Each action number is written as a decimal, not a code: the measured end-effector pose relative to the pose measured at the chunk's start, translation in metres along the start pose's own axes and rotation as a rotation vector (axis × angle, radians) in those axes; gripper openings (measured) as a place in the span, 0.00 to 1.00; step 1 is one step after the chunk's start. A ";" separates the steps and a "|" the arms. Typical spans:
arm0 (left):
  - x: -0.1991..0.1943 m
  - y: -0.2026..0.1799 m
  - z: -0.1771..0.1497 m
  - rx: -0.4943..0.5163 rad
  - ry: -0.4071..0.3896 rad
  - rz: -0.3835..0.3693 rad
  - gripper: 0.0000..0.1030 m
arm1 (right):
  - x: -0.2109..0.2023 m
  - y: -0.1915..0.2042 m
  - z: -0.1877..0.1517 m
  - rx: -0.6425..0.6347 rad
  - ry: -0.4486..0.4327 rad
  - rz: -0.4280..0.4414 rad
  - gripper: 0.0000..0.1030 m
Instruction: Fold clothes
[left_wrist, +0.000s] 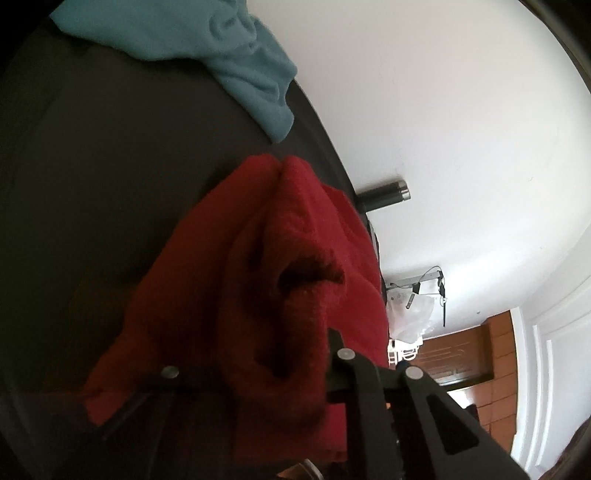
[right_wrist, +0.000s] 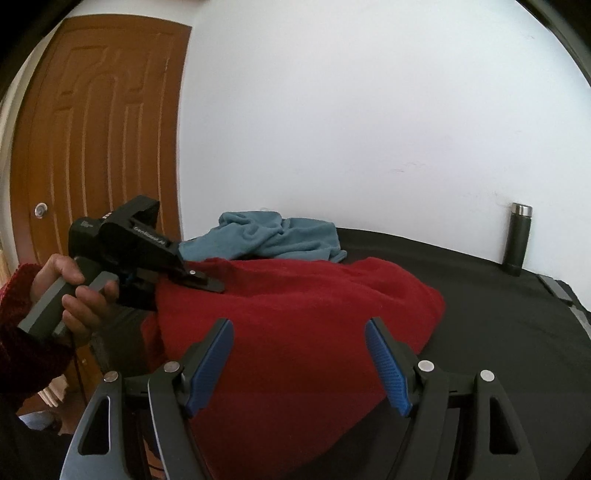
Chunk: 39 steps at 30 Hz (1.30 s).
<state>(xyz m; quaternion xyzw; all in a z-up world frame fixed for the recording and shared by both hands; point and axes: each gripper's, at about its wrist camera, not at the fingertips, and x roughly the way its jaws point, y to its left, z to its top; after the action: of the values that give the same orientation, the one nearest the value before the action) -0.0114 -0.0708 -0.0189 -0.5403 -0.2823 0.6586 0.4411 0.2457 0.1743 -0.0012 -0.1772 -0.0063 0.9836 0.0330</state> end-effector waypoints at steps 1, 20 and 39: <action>-0.008 0.000 -0.002 0.016 -0.014 -0.004 0.14 | 0.001 0.002 0.000 -0.007 0.001 0.000 0.73; -0.022 0.044 -0.026 0.166 -0.095 0.150 0.24 | 0.030 0.045 -0.013 -0.130 0.143 0.031 0.74; 0.005 -0.064 0.021 0.368 -0.098 0.146 0.76 | 0.026 0.044 -0.017 -0.096 0.107 0.023 0.74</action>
<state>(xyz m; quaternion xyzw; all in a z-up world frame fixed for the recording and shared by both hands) -0.0141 -0.0352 0.0383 -0.4369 -0.1384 0.7549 0.4691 0.2250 0.1323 -0.0274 -0.2310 -0.0497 0.9716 0.0135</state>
